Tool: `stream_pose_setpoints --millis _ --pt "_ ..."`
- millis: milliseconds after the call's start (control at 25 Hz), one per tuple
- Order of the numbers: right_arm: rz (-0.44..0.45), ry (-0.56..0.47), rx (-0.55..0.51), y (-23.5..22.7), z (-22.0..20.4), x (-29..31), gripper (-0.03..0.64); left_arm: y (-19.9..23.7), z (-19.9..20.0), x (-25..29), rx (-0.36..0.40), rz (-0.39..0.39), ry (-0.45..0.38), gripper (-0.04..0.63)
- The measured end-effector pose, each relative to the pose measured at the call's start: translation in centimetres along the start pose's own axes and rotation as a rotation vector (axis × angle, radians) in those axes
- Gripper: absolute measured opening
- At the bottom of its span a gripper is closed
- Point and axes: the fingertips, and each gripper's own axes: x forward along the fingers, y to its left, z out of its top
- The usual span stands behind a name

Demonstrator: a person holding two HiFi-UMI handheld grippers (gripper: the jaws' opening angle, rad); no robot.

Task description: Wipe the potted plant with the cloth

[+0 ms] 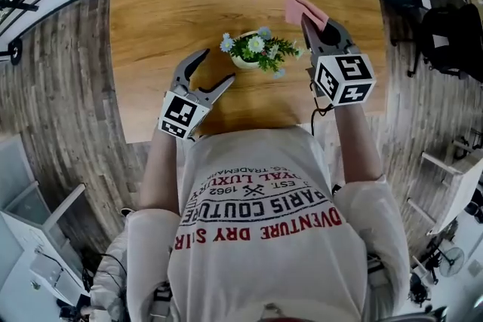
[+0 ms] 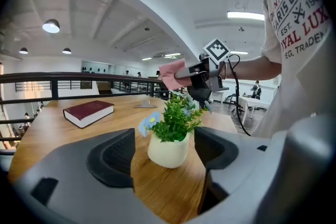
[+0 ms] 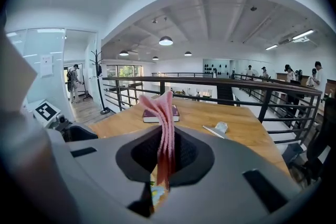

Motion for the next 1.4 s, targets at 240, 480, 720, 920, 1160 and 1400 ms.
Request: stream_pose_setpoints --millis 240,480,720,920,1160,1400 --pt "0.071 0.024 -0.015 -2.4 -2.8 1.1 0.035 -0.5 -1.5 3.8 0.046 -0.009 0.021 0.473" --pt "0.146 0.063 -0.024 -2.7 -5.8 3.2 0.035 -0.8 -2.7 6.4 0.064 -0.046 0.05 0.5" --pt "0.193 0.124 -0.017 -3.0 -8.8 5.2 0.035 -1.1 -3.5 8.8 0.132 -0.146 0.085 0.516" --pt "0.223 0.16 -0.017 -2.6 -10.5 6.3 0.035 -1.5 -4.0 9.6 0.166 -0.196 0.098 0.517" --pt "0.234 0.202 -0.006 -3.2 -12.3 6.9 0.035 -2.3 -4.4 11.2 0.209 -0.262 0.118 0.523" --pt "0.219 0.213 0.002 -3.7 -13.1 6.8 0.035 -3.0 -4.8 11.7 0.208 -0.323 0.134 0.522"
